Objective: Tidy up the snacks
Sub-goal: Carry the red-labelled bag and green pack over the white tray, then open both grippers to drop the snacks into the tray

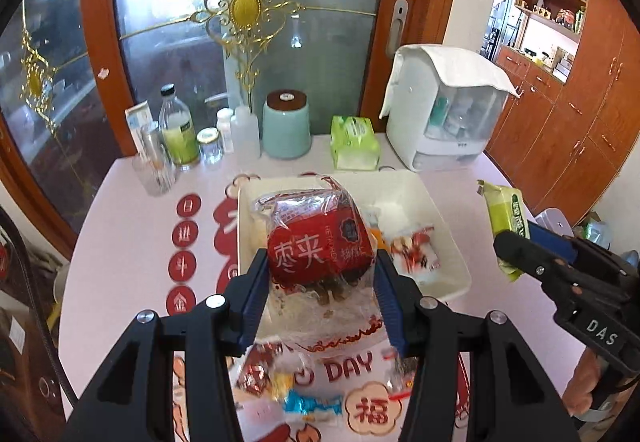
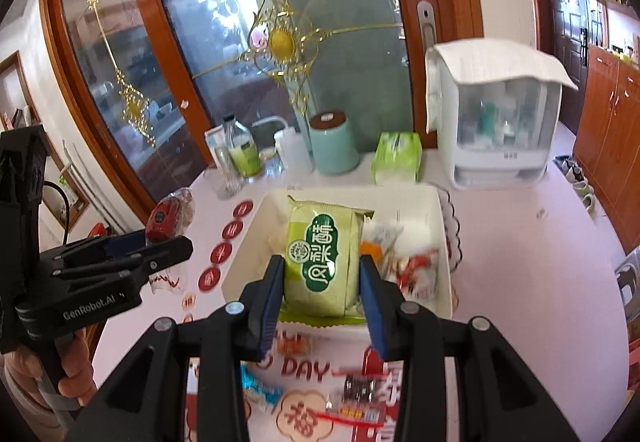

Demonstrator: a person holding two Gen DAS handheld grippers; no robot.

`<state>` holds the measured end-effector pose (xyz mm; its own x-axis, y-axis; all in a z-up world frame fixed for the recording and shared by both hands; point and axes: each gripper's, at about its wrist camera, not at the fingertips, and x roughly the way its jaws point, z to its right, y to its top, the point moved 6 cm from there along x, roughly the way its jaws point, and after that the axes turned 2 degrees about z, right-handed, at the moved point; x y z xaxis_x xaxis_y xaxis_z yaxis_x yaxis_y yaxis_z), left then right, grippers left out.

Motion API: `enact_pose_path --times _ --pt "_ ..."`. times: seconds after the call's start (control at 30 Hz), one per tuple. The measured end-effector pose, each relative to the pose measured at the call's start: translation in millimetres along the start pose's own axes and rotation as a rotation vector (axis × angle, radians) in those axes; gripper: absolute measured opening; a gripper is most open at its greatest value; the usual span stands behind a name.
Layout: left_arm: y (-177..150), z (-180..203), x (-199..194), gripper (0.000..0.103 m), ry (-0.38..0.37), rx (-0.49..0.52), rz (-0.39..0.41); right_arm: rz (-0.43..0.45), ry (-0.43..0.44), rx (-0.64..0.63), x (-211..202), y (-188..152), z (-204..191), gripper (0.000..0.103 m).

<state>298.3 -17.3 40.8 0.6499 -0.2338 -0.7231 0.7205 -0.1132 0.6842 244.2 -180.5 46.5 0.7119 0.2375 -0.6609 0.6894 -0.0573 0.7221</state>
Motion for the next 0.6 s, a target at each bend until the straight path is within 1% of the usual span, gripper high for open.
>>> enact_pose_path --times 0.1,0.27,0.47,0.53,0.57,0.6 --pt "13 -1 14 0.049 0.002 -0.002 -0.012 0.010 -0.006 0.013 8 18 1 0.037" --pt "21 -1 43 0.049 -0.014 -0.019 -0.050 0.023 -0.037 0.017 26 38 3 0.037" --pt "18 2 74 0.050 -0.006 -0.006 -0.089 -0.009 -0.060 0.060 59 43 17 0.037" --pt "17 3 84 0.056 0.005 -0.005 -0.104 -0.026 -0.081 0.064 70 42 23 0.038" --pt "17 1 89 0.064 0.016 -0.009 -0.107 -0.039 -0.086 0.067 77 41 25 0.038" --pt "17 0 93 0.075 0.020 -0.015 -0.111 -0.051 -0.087 0.073 83 40 27 0.038"
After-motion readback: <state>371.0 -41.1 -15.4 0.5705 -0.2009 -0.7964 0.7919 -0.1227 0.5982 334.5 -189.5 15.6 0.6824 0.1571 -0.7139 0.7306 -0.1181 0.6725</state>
